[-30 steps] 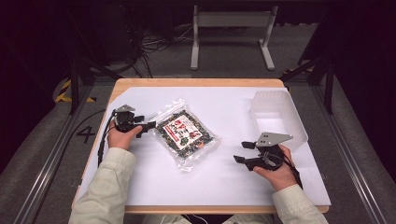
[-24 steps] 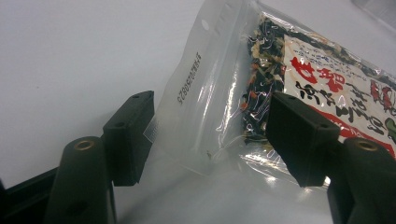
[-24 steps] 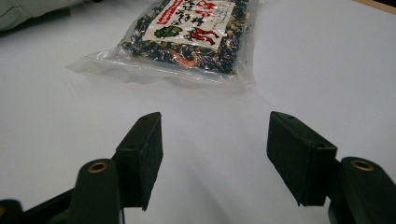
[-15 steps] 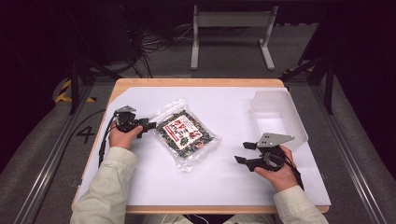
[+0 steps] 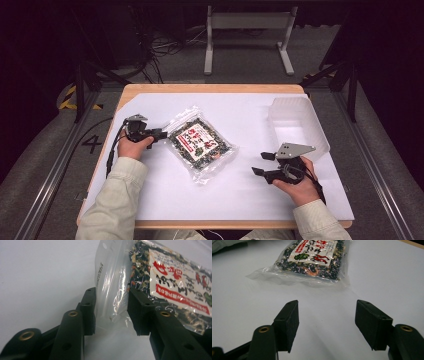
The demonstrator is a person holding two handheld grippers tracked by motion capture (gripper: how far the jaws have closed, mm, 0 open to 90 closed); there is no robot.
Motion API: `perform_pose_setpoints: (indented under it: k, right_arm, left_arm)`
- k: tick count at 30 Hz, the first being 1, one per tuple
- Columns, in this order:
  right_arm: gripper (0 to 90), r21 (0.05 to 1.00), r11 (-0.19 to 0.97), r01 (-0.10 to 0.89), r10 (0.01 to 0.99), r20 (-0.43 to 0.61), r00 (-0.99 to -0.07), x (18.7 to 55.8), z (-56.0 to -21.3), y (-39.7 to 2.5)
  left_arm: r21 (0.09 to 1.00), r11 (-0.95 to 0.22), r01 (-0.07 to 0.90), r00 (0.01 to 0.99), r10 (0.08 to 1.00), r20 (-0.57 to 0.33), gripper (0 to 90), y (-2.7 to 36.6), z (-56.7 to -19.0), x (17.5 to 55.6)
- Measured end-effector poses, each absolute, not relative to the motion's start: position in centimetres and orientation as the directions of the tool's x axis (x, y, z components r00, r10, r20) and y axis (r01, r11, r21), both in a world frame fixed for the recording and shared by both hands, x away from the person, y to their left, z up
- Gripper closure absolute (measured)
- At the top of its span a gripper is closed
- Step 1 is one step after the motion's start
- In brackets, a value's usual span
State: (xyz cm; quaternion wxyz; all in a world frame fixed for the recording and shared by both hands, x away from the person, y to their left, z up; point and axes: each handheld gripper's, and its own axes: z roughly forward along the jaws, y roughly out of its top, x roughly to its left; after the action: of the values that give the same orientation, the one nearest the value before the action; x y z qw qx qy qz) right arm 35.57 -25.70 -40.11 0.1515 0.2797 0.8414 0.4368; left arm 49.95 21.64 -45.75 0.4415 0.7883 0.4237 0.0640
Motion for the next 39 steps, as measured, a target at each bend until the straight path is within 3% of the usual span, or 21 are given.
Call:
perform_pose_setpoints:
  k: [8, 12, 15, 22, 28, 36, 39]
  right_arm:
    - [35.5, 0.823, 0.463, 0.33, 0.601, -0.018, -0.799, 35.5, -39.9, -25.6]
    - [35.5, 0.824, 0.462, 0.327, 0.6, -0.019, -0.8, 35.5, -39.9, -25.6]
    - [35.5, 0.825, 0.463, 0.323, 0.599, -0.022, -0.8, 35.5, -39.8, -25.6]
    - [35.5, 0.827, 0.461, 0.322, 0.602, -0.025, -0.798, 35.5, -39.7, -25.8]
    - [35.9, 0.832, 0.455, 0.318, 0.605, -0.027, -0.796, 35.5, -39.5, -25.8]
    - [37.9, 0.846, 0.442, 0.299, 0.604, -0.034, -0.796, 35.5, -38.5, -26.0]
    - [46.8, 0.843, 0.441, 0.308, 0.597, -0.018, -0.802, 35.5, -37.7, -26.2]
  left_arm:
    - [0.761, -0.311, 0.569, 0.659, 0.726, -0.195, 69.1, 21.0, -45.6, 49.5]
    - [0.757, -0.334, 0.561, 0.664, 0.728, -0.17, 86.8, 20.7, -45.6, 49.3]
    - [0.759, -0.363, 0.541, 0.671, 0.731, -0.128, 86.8, 20.4, -45.5, 49.2]
    - [0.767, -0.338, 0.546, 0.666, 0.73, -0.153, 85.2, 20.7, -45.5, 49.3]
    - [0.79, -0.296, 0.538, 0.669, 0.719, -0.186, 89.3, 21.1, -45.2, 49.0]
    - [0.855, -0.217, 0.471, 0.687, 0.698, -0.202, 89.5, 21.3, -42.3, 47.7]
    - [0.882, -0.166, 0.44, 0.705, 0.672, -0.225, 89.6, 21.3, -40.4, 46.5]
